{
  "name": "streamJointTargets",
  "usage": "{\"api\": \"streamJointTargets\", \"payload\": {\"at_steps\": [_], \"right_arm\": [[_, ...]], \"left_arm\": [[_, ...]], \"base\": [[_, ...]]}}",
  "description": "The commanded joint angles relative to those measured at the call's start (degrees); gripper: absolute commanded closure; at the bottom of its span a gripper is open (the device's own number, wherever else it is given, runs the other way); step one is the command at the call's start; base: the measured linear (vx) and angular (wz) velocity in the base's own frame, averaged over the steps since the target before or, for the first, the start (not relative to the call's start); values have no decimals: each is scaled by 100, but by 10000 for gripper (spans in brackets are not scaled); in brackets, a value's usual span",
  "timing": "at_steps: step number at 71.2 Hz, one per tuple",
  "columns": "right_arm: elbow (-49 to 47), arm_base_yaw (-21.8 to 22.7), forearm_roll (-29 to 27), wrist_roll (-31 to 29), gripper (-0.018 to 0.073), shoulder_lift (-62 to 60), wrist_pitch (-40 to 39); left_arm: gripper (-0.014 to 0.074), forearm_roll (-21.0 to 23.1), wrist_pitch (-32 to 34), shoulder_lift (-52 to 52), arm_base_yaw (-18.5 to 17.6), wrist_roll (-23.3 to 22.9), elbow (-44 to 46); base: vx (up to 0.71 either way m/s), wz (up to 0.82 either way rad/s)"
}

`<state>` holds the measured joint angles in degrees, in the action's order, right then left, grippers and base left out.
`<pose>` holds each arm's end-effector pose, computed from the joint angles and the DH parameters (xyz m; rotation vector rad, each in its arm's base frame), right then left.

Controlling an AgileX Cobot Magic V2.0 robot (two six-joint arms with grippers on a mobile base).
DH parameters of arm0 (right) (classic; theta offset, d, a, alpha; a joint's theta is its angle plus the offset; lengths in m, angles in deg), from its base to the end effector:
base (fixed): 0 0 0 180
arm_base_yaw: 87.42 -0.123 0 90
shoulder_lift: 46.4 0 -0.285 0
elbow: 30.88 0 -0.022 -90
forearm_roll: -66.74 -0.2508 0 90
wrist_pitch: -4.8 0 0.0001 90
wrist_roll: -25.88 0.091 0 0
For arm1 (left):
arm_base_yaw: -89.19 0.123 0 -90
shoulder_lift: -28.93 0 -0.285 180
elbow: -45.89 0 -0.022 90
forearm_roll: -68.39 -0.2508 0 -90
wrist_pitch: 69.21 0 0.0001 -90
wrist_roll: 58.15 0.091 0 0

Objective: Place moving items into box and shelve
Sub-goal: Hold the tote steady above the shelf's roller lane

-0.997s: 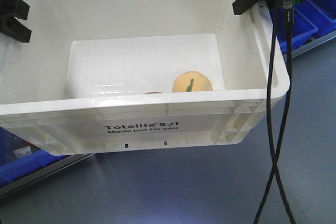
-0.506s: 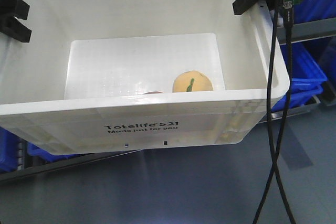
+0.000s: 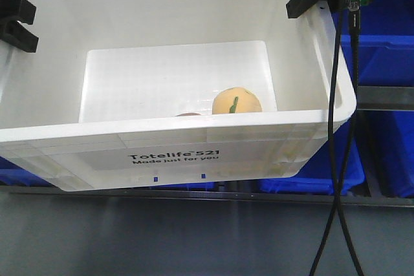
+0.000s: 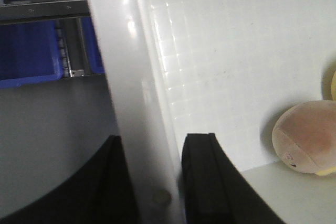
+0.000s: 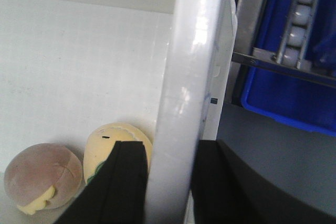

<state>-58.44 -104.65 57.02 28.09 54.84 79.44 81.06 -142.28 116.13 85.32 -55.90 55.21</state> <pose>0.3179 0.1141 0.4178 -0.3424 2.5822 0.3517 0.2684 -0.0373 0.4043 0.1274 2.6196 -0.3101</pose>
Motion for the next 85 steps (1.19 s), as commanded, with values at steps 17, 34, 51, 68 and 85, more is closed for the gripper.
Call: {"api": "streamJointTargets", "payload": {"at_steps": [17,34,51,68,85], "right_arm": [[-277,-26,-428,-88,571,-346,-141],[-277,-26,-428,-88,571,-346,-141],[-277,-26,-428,-88,571,-346,-141],[-277,-26,-427,-88,571,-346,-152],[-277,-26,-427,-88,571,-346,-152]], "left_arm": [[613,461,513,-231,-44,103,254],[613,461,513,-231,-44,103,254],[613,461,513,-231,-44,103,254],[613,461,513,-231,-44,103,254],[613,461,513,-231,-44,103,254]], "base": [[16,46],[18,28],[19,2],[13,-24],[9,-30]]}}
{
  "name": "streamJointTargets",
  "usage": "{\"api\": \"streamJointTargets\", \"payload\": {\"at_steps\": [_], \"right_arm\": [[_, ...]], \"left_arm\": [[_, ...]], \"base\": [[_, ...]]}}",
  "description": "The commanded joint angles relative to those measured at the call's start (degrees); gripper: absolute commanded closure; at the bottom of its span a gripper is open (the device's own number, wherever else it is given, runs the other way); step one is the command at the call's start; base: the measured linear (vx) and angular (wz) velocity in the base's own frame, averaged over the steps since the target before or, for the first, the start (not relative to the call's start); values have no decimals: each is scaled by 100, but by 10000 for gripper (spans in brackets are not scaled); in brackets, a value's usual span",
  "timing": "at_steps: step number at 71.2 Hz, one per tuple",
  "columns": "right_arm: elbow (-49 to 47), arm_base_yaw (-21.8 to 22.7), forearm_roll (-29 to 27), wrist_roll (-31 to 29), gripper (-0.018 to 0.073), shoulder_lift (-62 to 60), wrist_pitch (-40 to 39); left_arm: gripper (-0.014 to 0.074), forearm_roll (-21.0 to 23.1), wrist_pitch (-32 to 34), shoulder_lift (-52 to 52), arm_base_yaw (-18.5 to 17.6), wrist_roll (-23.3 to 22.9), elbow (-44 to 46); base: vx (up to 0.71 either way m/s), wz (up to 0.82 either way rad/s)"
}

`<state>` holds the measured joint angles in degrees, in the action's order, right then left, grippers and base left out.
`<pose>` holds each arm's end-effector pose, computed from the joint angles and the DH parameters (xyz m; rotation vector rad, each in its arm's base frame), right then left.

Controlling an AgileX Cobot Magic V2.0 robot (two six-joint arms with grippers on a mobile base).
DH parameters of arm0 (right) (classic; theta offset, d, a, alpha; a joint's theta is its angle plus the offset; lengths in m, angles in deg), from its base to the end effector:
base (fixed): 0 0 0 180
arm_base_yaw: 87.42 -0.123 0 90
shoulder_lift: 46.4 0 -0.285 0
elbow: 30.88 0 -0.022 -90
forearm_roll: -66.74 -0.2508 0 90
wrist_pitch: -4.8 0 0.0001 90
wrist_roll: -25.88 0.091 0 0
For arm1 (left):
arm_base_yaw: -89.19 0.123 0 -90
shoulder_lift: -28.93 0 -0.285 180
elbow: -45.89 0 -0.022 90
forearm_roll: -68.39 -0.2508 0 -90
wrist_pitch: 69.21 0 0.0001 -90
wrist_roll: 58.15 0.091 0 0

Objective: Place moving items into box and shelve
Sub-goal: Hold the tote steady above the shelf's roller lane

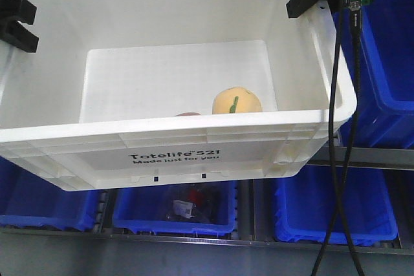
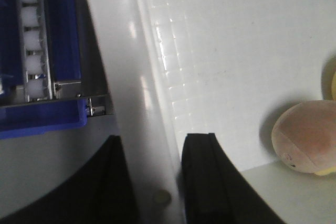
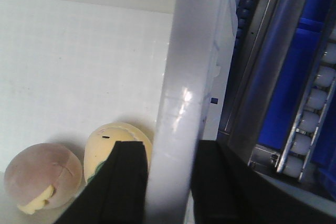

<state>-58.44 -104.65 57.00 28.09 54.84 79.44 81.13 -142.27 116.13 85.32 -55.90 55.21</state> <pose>0.3179 0.1141 0.4178 -0.3424 2.5822 0.3522 0.2684 -0.0374 0.4043 0.1273 2.6193 -0.3117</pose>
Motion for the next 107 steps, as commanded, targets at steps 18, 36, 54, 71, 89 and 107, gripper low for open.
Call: {"api": "streamJointTargets", "payload": {"at_steps": [18,36,54,71,89,107], "right_arm": [[-277,-26,-425,-88,571,-346,-152],[-277,-26,-425,-88,571,-346,-152],[-277,-26,-425,-88,571,-346,-152],[-277,-26,-425,-88,571,-346,-152],[-277,-26,-432,-88,571,-346,-151],[-277,-26,-432,-88,571,-346,-151]], "left_arm": [[613,454,512,-231,-44,103,254],[613,454,512,-231,-44,103,254],[613,454,512,-231,-44,103,254],[613,454,512,-231,-44,103,254],[613,454,528,-231,-44,103,254],[613,454,531,-231,-44,103,254]], "base": [[5,-20],[2,-7],[0,0],[0,0],[0,0],[0,0]]}}
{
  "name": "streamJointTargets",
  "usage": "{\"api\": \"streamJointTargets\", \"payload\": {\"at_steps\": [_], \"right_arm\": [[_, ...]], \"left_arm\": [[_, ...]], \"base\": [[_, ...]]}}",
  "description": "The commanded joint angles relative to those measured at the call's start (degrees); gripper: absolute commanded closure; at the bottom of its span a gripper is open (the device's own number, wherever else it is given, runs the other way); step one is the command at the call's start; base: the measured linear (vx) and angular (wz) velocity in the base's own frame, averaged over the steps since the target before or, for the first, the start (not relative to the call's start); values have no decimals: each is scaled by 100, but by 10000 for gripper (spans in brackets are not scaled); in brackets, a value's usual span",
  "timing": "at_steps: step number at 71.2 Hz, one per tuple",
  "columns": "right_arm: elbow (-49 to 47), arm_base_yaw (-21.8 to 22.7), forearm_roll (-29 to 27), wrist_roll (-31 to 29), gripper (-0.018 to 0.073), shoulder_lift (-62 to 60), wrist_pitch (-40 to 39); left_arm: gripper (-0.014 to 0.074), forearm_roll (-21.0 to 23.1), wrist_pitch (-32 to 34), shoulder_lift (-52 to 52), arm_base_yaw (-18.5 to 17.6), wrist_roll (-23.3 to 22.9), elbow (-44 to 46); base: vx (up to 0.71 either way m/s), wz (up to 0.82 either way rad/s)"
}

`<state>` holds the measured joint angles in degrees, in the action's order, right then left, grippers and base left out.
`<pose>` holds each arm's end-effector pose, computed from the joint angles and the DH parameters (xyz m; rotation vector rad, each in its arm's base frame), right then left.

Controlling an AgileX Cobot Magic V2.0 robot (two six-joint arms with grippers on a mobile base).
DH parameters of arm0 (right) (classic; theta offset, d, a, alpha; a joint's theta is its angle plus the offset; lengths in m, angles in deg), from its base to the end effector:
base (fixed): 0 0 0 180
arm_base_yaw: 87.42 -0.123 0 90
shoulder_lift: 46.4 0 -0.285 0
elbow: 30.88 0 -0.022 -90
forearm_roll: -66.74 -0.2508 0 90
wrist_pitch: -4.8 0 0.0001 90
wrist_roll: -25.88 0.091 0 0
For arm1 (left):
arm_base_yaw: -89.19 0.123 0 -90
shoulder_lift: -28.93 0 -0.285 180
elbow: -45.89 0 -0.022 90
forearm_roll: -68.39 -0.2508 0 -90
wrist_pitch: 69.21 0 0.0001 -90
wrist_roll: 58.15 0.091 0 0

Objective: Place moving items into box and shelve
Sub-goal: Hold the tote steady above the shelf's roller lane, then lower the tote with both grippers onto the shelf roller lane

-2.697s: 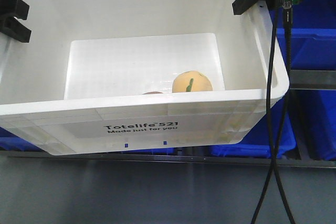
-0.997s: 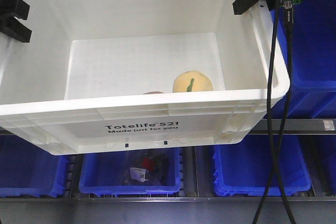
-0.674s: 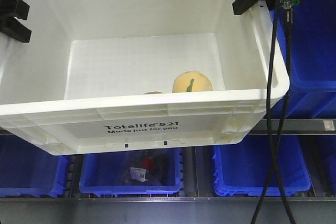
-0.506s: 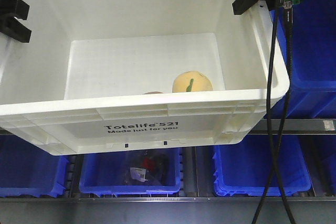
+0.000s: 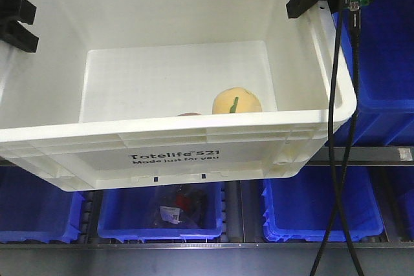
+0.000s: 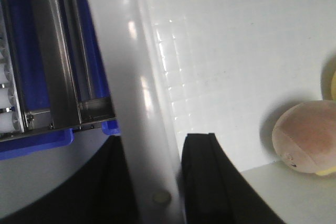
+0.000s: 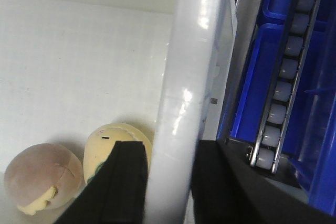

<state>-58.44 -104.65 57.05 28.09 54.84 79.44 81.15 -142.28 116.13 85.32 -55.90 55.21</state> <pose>0.3179 0.1141 0.4178 -0.3424 2.5822 0.3510 0.2684 -0.0374 0.4043 0.1273 2.6195 -0.3122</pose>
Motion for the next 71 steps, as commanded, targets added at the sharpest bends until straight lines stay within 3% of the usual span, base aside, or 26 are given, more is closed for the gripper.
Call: {"api": "streamJointTargets", "payload": {"at_steps": [1,37,71], "right_arm": [[-277,-26,-437,-88,571,-346,-151],[-221,-26,-480,-88,571,-346,-459],[827,-26,-824,-452,571,-346,-1814]], "left_arm": [[613,452,532,-231,-44,103,254],[613,394,731,-184,-44,103,254],[613,82,1313,379,-44,110,244]], "base": [[0,0],[0,0],[0,0]]}}
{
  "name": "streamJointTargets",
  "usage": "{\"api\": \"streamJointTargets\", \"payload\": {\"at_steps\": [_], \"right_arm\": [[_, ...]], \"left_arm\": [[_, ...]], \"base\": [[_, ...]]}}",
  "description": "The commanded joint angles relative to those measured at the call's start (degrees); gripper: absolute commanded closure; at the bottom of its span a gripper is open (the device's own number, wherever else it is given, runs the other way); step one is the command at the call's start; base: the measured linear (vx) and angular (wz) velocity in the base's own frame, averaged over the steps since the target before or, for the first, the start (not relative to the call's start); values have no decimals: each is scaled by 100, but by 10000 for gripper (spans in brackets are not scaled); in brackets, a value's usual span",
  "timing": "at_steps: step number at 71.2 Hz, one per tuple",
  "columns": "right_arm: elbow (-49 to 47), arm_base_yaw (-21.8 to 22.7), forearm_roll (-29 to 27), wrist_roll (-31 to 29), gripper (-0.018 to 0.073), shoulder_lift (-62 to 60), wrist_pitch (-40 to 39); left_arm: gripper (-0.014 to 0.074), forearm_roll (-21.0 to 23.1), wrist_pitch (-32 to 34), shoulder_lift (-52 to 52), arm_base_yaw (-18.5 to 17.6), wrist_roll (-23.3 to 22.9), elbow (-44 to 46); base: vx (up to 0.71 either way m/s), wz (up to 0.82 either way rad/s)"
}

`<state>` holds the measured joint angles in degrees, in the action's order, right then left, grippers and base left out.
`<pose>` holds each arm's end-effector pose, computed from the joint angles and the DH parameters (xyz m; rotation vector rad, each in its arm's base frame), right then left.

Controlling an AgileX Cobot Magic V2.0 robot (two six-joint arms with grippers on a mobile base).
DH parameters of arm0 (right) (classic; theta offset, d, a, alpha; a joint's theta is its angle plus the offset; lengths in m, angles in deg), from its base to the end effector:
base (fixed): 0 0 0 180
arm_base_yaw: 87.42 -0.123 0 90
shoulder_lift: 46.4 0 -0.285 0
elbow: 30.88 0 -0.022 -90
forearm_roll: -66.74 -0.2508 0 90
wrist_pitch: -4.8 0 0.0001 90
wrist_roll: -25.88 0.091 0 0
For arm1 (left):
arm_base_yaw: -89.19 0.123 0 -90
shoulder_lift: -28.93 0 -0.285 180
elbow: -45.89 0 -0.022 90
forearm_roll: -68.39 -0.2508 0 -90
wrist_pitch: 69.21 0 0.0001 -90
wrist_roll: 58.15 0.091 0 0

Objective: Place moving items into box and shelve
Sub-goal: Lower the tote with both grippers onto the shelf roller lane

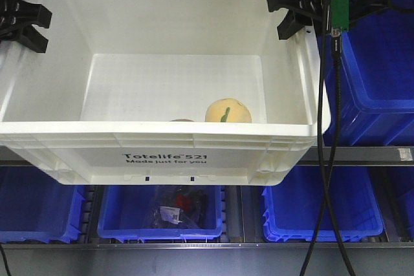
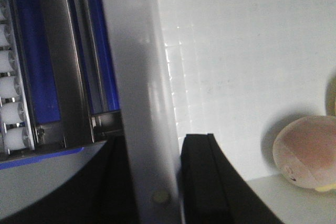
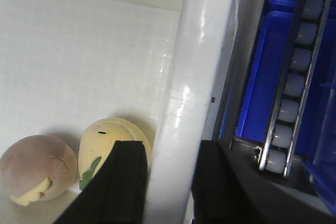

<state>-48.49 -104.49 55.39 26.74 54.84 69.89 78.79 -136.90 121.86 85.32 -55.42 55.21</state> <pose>0.3292 0.1181 0.3760 -0.3249 2.5894 0.3763 0.3031 -0.0357 0.3789 0.1173 2.6300 -0.2516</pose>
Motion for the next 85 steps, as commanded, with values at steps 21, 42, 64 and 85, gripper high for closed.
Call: {"api": "streamJointTargets", "payload": {"at_steps": [21,42,64,85], "right_arm": [[-89,-42,-1127,-807,571,-175,-1646],[-89,-42,-1458,-1336,571,69,-2142],[-89,-42,-1543,-1482,571,182,-2487],[-89,-42,-1597,-1505,571,346,-2693]], "left_arm": [[613,30,1274,-24,-44,55,244],[613,25,1881,128,-44,109,244],[613,-219,2101,285,-44,109,244],[613,-258,2523,519,-38,103,244]], "base": [[0,0],[0,0],[0,0],[0,0]]}}
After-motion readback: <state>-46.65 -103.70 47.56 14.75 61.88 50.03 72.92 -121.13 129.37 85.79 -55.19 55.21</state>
